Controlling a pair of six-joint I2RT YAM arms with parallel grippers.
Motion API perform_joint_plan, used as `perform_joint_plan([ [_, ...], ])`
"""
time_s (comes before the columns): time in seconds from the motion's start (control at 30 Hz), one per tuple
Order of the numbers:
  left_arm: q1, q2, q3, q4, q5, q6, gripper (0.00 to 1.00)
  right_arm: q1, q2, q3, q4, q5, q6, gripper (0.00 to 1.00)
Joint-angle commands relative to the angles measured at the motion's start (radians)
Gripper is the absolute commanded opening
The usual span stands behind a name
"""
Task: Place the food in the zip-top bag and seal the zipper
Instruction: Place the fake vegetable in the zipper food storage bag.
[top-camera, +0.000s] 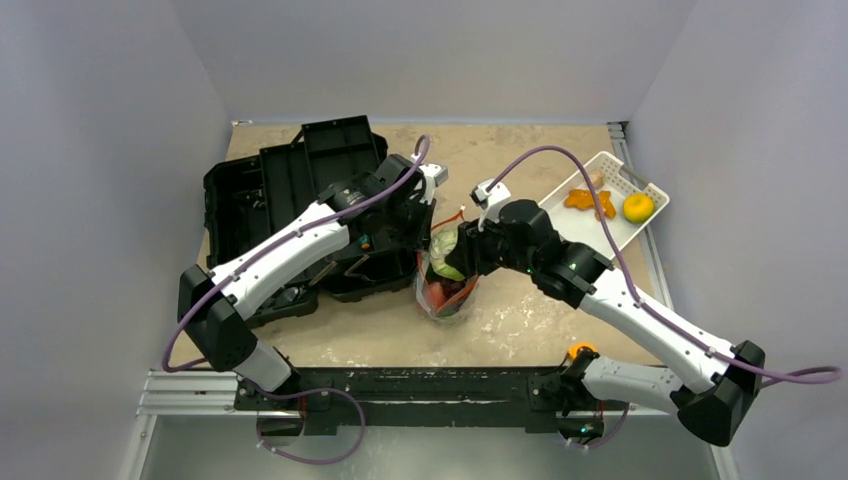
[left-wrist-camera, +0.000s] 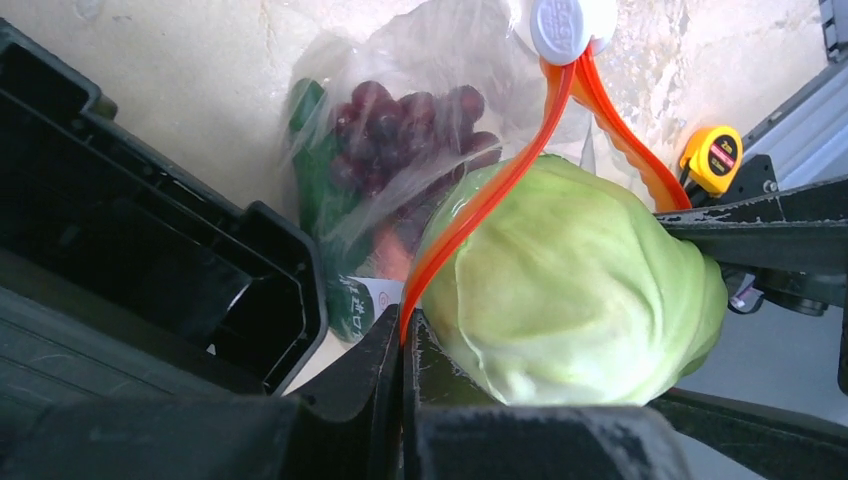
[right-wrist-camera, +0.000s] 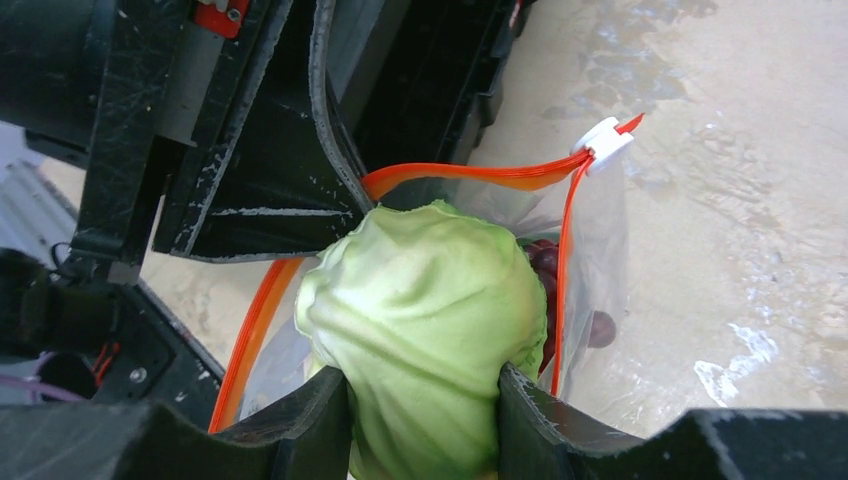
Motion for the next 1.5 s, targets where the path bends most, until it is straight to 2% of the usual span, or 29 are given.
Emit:
perform_joint_plan([
  [0.0,-0.018,-0.048,0.035,0.072,0.074,0.001,0.00,0.031,0.064,0.049,-0.049,0.193,0.013,0.19],
  [0.23,-0.019,-0.065,0.032,0.071,0.043,0.005,0.00,0.041,0.035,0.065,-0.081,0.270,-0.025,0.34],
  [0.37,-0.018,-0.069,0.032,0.072,0.042,0.005,0.00,0.041,0.008,0.069,-0.069,0.295,-0.022,0.49],
  [0.57,-0.018,-0.066,0.026,0.078,0.053,0.002,0.00,0.041,0.021,0.029,0.118,0.220,0.034,0.68],
  [0.8,-0.025,-0.072,0.025,0.084,0.055,0.008,0.00,0.041,0.132,0.083,0.081,0.229,-0.003,0.75],
  [1.0,-0.024,-0.087,0.023,0.090,0.063,0.008,0.00,0.041,0.078,0.082,0.089,0.225,-0.018,0.85],
  [1.47,-0.025,-0.056,0.042,0.068,0.078,0.010,0.00,0.041,0.118,0.168,0.029,0.285,-0.054,0.99],
])
